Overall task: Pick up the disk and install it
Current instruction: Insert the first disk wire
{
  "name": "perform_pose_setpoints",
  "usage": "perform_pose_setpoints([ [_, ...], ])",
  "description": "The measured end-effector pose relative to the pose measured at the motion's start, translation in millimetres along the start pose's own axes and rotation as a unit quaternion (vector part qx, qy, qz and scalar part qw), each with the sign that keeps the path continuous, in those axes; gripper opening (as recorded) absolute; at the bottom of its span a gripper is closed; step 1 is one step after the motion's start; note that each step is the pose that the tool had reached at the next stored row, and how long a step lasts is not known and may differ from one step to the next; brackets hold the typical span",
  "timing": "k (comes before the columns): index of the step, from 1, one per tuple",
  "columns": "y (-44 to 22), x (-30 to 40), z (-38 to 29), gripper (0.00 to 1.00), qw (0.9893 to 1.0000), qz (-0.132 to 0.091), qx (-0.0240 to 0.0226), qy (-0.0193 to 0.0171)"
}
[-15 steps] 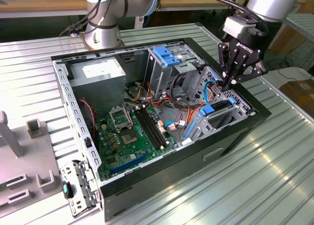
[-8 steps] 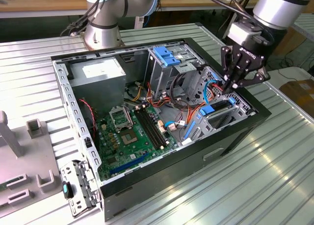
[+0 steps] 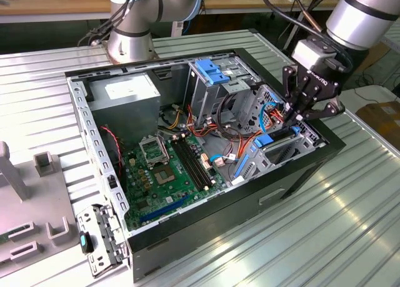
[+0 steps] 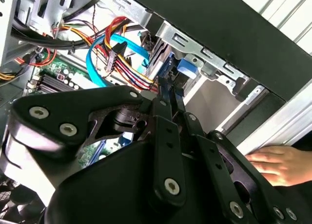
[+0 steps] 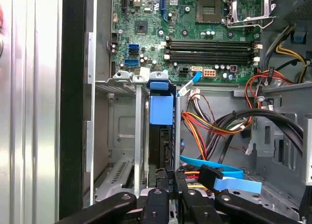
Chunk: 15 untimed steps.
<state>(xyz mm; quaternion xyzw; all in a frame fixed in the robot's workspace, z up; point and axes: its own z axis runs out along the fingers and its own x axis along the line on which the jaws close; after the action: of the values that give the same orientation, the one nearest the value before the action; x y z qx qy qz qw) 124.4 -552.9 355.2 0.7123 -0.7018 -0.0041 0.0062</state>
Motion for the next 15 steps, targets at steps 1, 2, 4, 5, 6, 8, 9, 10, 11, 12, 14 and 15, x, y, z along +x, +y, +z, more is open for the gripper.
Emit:
perform_pose_setpoints([
  [1,0.0,0.0,1.2,0.17,1.0000,0.000,0.0000,0.0001],
  [2,0.0,0.0,2.2,0.17,1.0000,0.001,0.0000,0.0001],
  [4,0.3,0.2,4.5,0.17,1.0000,0.002,0.0000,-0.0002],
  [5,0.7,0.6,4.6,0.17,1.0000,0.001,0.0000,-0.0004],
  [6,1.3,1.0,4.8,0.17,1.0000,0.000,0.0000,-0.0007],
  [8,1.7,1.4,5.3,0.17,1.0000,-0.005,0.0000,-0.0008],
  [9,1.7,1.6,5.4,0.17,1.0000,-0.007,0.0000,-0.0008],
  [10,1.7,1.6,5.5,0.17,1.0000,-0.008,0.0000,-0.0009],
  [11,1.7,1.8,5.7,0.17,1.0000,-0.009,0.0000,-0.0009],
  [12,1.7,2.4,5.7,0.17,0.9999,-0.010,0.0000,-0.0009],
  [14,1.7,3.3,6.2,0.17,0.9999,-0.010,0.0000,-0.0013],
  [15,1.7,3.4,7.2,0.17,0.9999,-0.010,0.0000,-0.0017],
])
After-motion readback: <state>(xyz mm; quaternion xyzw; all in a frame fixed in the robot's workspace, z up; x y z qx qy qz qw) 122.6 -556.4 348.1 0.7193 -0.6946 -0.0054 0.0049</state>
